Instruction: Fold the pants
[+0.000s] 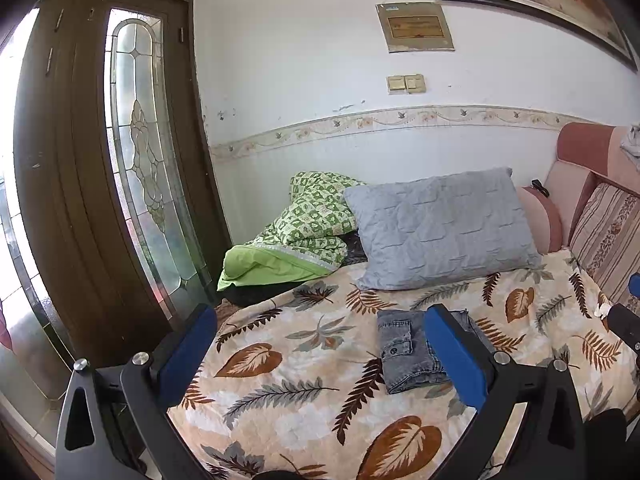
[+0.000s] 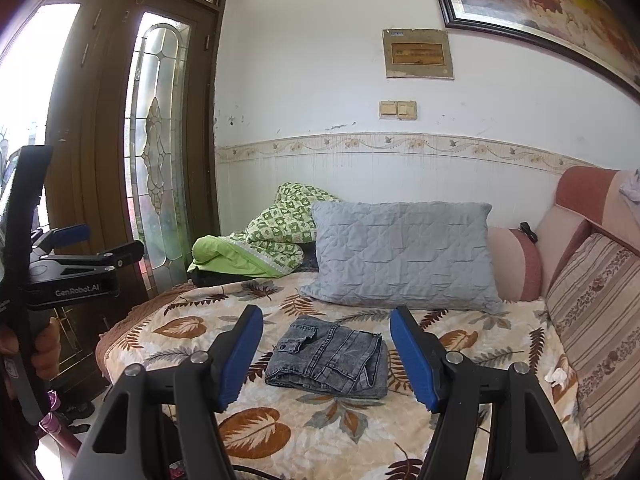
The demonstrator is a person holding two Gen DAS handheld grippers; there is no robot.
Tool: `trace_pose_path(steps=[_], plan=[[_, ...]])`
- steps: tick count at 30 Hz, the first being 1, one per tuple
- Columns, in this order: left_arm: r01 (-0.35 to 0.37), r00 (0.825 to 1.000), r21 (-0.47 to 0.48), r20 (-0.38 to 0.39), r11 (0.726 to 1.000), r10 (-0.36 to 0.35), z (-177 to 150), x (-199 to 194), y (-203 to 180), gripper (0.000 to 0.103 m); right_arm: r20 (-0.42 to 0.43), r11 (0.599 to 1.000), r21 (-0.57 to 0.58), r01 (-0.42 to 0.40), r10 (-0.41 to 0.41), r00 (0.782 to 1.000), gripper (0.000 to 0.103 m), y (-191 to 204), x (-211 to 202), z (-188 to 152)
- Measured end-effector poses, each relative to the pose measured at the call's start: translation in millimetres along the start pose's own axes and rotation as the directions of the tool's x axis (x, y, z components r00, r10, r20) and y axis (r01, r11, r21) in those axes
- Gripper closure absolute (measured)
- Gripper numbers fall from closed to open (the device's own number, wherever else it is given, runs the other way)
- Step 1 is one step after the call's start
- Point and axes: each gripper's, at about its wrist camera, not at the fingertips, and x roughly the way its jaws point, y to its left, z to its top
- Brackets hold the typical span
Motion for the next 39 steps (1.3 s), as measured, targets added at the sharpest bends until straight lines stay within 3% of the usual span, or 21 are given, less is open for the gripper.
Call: trace_pose_path(steps=[39], plan=[[0.047,0.997,-0.023,0.055,0.999,-0.045,6,-16,20,0.000,0.037,0.999,-0.047,-0.018,0.020,0.999,0.033,14,1,8]])
